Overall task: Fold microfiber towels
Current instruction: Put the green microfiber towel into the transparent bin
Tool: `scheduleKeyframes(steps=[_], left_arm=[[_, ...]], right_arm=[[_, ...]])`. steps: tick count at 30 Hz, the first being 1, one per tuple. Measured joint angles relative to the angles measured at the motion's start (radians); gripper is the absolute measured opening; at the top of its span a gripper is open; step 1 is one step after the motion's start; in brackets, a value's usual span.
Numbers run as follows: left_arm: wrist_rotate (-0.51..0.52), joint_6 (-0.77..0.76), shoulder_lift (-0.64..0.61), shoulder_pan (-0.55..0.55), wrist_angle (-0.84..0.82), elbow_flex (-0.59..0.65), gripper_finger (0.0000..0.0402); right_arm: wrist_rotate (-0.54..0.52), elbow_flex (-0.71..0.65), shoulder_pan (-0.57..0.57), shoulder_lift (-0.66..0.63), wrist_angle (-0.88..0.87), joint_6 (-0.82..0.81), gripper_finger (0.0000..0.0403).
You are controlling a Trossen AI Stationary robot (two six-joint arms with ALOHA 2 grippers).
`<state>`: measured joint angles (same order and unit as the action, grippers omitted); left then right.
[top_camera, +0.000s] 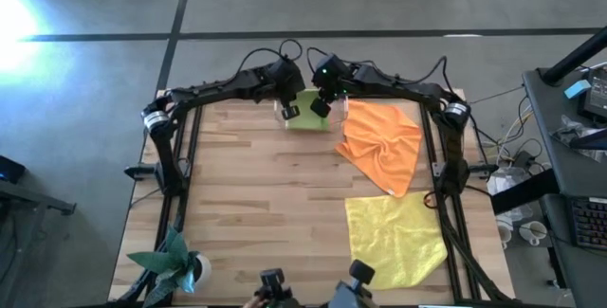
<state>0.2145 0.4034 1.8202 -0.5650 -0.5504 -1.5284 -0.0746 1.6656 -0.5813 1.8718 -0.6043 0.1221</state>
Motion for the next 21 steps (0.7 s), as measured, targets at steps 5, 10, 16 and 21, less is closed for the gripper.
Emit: scheduleKeyframes(steps=[5,10,16,21], left_arm=[[-0.030,0.052,0.003,-0.038,0.032,0.000,0.0001],[-0.078,0.054,0.037,-0.050,0.036,0.000,0.0001],[-0.074,0.058,0.089,-0.051,0.061,0.001,0.0001],[-0.074,0.059,0.098,-0.055,0.068,0.001,0.0001]], right_arm=[[0.001,0.052,-0.010,0.068,-0.030,0.016,0.0008],[-0.030,0.105,-0.014,0.109,-0.084,0.044,0.0008],[-0.059,0.161,-0.032,0.127,-0.127,0.082,0.0008],[-0.051,0.165,-0.041,0.139,-0.138,0.103,0.0008]])
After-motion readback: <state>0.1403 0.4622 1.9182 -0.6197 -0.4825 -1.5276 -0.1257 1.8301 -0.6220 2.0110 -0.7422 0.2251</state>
